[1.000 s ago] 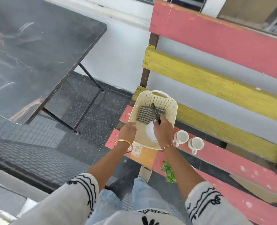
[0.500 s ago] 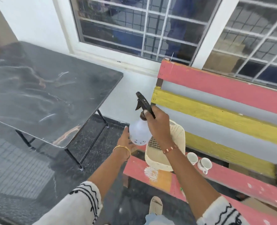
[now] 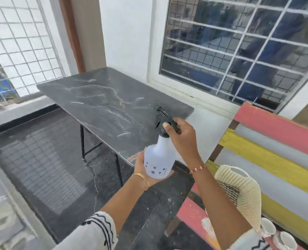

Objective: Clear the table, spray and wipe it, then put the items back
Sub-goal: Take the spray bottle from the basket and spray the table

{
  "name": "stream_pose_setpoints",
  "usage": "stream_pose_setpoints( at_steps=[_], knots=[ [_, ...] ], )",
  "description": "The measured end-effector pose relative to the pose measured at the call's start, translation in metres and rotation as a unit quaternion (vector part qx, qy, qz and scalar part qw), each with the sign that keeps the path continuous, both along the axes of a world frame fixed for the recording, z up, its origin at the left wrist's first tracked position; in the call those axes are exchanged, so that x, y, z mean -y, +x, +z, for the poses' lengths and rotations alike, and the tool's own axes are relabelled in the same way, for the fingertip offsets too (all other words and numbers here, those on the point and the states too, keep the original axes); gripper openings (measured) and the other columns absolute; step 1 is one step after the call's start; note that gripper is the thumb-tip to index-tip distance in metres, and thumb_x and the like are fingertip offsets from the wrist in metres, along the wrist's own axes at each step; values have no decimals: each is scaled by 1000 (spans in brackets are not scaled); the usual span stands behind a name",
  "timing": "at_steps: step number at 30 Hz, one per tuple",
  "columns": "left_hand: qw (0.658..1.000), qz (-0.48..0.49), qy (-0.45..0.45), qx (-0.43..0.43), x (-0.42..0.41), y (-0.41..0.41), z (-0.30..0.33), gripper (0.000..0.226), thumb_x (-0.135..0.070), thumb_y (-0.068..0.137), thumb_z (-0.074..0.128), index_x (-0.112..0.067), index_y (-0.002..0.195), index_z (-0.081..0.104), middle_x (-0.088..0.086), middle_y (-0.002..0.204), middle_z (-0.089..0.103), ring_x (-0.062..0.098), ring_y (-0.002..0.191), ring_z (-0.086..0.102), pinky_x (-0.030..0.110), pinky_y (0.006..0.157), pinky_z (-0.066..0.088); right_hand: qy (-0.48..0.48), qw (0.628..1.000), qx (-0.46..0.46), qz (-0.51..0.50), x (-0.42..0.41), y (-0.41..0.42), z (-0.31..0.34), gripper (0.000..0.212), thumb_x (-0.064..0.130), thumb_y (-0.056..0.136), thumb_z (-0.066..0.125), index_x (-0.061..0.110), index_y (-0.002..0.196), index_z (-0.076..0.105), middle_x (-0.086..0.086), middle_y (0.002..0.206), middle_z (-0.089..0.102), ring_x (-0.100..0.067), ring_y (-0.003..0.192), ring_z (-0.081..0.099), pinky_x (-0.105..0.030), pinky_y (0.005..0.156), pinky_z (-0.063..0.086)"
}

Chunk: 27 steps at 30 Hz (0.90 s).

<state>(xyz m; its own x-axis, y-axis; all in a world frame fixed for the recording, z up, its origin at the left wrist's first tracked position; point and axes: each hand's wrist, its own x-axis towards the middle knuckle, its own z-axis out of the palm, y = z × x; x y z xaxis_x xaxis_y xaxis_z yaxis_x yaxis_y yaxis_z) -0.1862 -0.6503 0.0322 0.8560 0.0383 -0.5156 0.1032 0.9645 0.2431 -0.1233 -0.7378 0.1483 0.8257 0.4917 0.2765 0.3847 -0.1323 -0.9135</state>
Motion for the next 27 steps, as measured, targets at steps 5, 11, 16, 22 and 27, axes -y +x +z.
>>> stream_pose_setpoints(
  at_steps=[5, 11, 16, 22, 27],
  knots=[
    [999, -10, 33, -33, -44, -25, 1, 64, -62, 77, 47, -17, 123, 55, 17, 122, 58, 39, 106, 54, 53, 77, 45, -58, 982, -100, 146, -43, -13, -8, 33, 25, 76, 76, 26, 105, 60, 0, 99, 61, -14, 93, 61, -22, 86, 46],
    [998, 22, 55, -13, -96, -40, -2, 68, -65, 79, 43, -16, 123, 57, 18, 128, 57, 40, 115, 52, 55, 88, 43, 15, 965, -183, 188, -113, -25, -10, 15, 2, 83, 64, 16, 85, 65, -2, 90, 69, -11, 82, 68, -27, 76, 56],
    [996, 59, 69, 5, -161, -33, 1, 61, -62, 82, 38, -14, 107, 67, 16, 103, 70, 34, 93, 64, 46, 83, 46, 44, 971, -174, 156, -187, -14, -14, 14, -3, 83, 58, 9, 79, 63, -3, 53, 57, -14, 44, 55, -24, 51, 49],
    [990, 59, 116, -46, -253, -8, -10, 65, -63, 85, 35, -10, 96, 73, 16, 100, 72, 32, 94, 65, 44, 87, 47, 48, 962, -223, 152, -283, 22, -32, 22, -5, 81, 52, 12, 71, 61, -7, 56, 55, -13, 40, 50, -20, 44, 42],
    [978, 69, 170, -98, -343, 9, -9, 62, -56, 85, 43, -6, 118, 56, 16, 115, 63, 32, 101, 61, 46, 93, 45, 55, 954, -288, 57, -361, 54, -42, 14, 1, 84, 56, 8, 72, 56, -8, 53, 50, -13, 37, 48, -23, 43, 39]
  ],
)
